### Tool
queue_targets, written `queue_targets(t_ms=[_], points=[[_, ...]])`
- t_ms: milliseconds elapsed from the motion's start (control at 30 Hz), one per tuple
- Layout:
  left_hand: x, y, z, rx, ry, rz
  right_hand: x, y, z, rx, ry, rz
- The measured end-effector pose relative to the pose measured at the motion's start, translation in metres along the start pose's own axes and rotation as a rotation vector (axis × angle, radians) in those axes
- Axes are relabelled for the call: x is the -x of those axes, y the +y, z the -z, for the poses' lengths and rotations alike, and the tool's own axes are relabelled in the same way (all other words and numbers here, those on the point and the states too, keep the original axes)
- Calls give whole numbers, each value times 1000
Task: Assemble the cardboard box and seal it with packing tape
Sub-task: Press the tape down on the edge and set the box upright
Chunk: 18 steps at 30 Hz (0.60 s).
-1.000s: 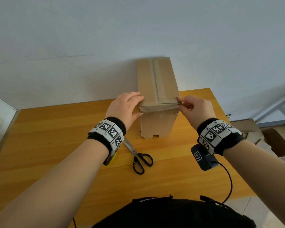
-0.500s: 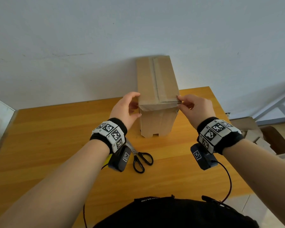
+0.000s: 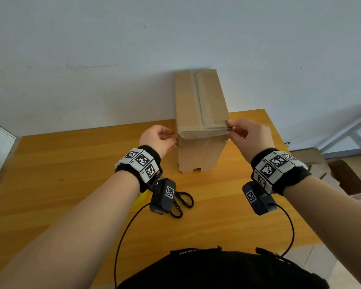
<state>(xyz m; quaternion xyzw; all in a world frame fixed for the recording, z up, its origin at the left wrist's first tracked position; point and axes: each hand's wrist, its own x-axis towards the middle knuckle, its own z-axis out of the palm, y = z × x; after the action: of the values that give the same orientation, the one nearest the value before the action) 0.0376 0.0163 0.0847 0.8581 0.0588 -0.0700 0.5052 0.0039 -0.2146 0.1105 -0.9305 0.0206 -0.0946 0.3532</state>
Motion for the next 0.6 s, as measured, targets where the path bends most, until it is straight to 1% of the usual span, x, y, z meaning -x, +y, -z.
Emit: queue_targets(t_ms=[100,200,300,400,500,600], points=[[2,1,-2,-179,32,-56,0,0,0,6,-7,0],[10,6,1,-307,62,-167,0,-1,0,-3,-8,-11],[18,12,3,-470,34,-252,0,-1,0,4,-2,-13],[18,18,4,-650,20,-280,0,-3,-1,27,-11,-4],[16,21,7,-697,17,-291,-1,-3,-1,27,-13,1],[20,22,10,-670,113,-398,-1,-2,0,15,-19,-5]])
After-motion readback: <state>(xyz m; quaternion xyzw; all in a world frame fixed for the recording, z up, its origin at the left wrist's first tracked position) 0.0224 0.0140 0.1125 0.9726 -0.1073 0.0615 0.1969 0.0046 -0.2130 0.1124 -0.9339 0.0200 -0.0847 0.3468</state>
